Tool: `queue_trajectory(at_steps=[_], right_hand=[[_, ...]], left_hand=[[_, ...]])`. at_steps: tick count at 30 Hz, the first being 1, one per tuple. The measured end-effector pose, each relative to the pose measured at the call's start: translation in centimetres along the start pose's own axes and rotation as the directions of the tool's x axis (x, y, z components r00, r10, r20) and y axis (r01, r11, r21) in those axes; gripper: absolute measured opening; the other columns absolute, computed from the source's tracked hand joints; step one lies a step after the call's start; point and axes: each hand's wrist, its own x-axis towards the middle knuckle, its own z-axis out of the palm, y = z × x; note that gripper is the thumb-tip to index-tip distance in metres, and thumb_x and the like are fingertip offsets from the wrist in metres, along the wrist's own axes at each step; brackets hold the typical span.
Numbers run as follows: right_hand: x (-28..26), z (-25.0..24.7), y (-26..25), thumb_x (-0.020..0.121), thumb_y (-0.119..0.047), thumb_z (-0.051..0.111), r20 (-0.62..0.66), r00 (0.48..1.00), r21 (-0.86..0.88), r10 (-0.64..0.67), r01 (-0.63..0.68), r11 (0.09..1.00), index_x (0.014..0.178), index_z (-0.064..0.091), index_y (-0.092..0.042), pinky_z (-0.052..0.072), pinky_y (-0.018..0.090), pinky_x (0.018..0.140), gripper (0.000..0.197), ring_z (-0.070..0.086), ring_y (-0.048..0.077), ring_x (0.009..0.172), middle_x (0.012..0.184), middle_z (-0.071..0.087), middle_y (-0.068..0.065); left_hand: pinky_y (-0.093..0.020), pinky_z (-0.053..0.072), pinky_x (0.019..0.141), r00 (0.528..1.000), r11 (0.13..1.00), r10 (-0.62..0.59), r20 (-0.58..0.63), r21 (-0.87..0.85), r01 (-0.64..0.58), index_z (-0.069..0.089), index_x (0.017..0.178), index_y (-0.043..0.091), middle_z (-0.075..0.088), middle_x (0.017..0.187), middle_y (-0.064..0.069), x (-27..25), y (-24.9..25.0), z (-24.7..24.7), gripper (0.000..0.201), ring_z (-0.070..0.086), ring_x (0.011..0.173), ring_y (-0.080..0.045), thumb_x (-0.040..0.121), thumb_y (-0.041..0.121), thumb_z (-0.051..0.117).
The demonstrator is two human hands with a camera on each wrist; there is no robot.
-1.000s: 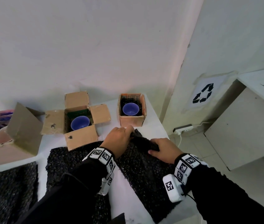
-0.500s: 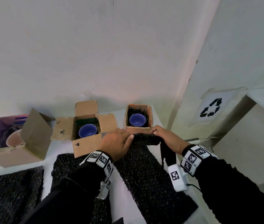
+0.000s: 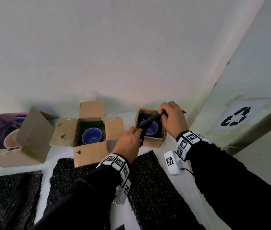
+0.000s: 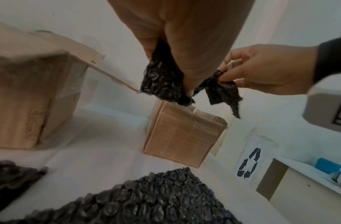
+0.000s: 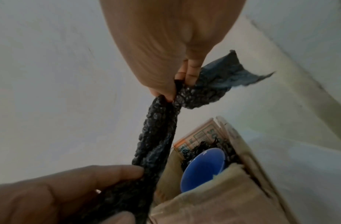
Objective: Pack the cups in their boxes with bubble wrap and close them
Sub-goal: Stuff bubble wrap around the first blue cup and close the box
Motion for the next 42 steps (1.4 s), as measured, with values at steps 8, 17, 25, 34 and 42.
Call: queue_trajectory(at_steps=[8, 17, 25, 34, 42], right_hand=[[3.5, 4.6, 1.6, 0.080, 0.004, 0.055, 0.137, 0.988, 0.021, -0.076, 0.074, 0.997, 0.086, 0.060, -0.013, 0.039, 0.025, 0.074, 0.019, 0.053, 0.018, 0.083, 0.095, 0.052, 0.001], [3.4, 7.1, 4.0, 0.081, -0.004, 0.057, 0.283, 0.949, -0.231, -0.142, 0.211, 0.950, 0.089, 0.066, -0.012, 0.045, 0.039, 0.061, 0.015, 0.051, 0.031, 0.087, 0.093, 0.062, 0.008], [3.0, 7.5, 4.1, 0.084, -0.014, 0.054, 0.452, 0.891, -0.388, -0.043, 0.240, 0.890, 0.124, 0.059, -0.022, 0.041, 0.041, 0.074, 0.041, 0.047, 0.034, 0.106, 0.117, 0.058, 0.009], [3.1, 7.4, 3.2, 0.088, -0.025, 0.050, 0.506, 0.862, -0.464, 0.042, 0.231, 0.855, 0.123, 0.058, -0.020, 0.040, 0.038, 0.082, 0.036, 0.045, 0.030, 0.113, 0.122, 0.054, 0.007], [1.9, 7.4, 4.0, 0.076, -0.014, 0.050, 0.474, 0.861, -0.187, -0.184, 0.303, 0.935, 0.100, 0.069, -0.026, 0.025, 0.037, 0.081, 0.033, 0.048, 0.021, 0.106, 0.102, 0.068, -0.013]], left_hand=[[-0.038, 0.044, 0.073, 0.993, 0.963, 0.035, -0.110, 0.270, -0.004, 0.048, 0.137, 0.011, 0.066, 0.107, -0.002, 2.1, -1.0, 1.9, 0.059, 0.050, 0.096, -0.028, 0.078, 0.011, 0.056], [-0.039, 0.051, 0.056, 0.979, 0.999, 0.020, -0.202, -0.046, -0.030, 0.062, 0.088, 0.009, 0.055, 0.099, -0.008, 5.9, -1.3, 1.4, 0.023, 0.055, 0.071, -0.026, 0.073, -0.007, 0.064], [-0.041, 0.030, 0.085, 0.999, 0.864, 0.032, 0.005, 0.503, -0.031, 0.060, 0.087, 0.019, 0.059, 0.093, 0.000, 5.4, 0.2, 1.8, 0.024, 0.046, 0.098, -0.025, 0.088, 0.016, 0.036], [-0.044, 0.023, 0.085, 0.989, 0.817, 0.014, -0.150, 0.571, 0.075, 0.059, 0.105, 0.018, 0.056, 0.102, 0.000, 4.8, -0.7, 2.2, 0.033, 0.041, 0.100, -0.024, 0.090, 0.039, 0.039], [-0.043, 0.028, 0.083, 0.983, 0.887, 0.102, -0.150, 0.462, -0.021, 0.056, 0.085, 0.020, 0.063, 0.090, 0.002, 3.8, -1.9, 2.5, 0.028, 0.049, 0.104, -0.026, 0.093, 0.040, 0.039]])
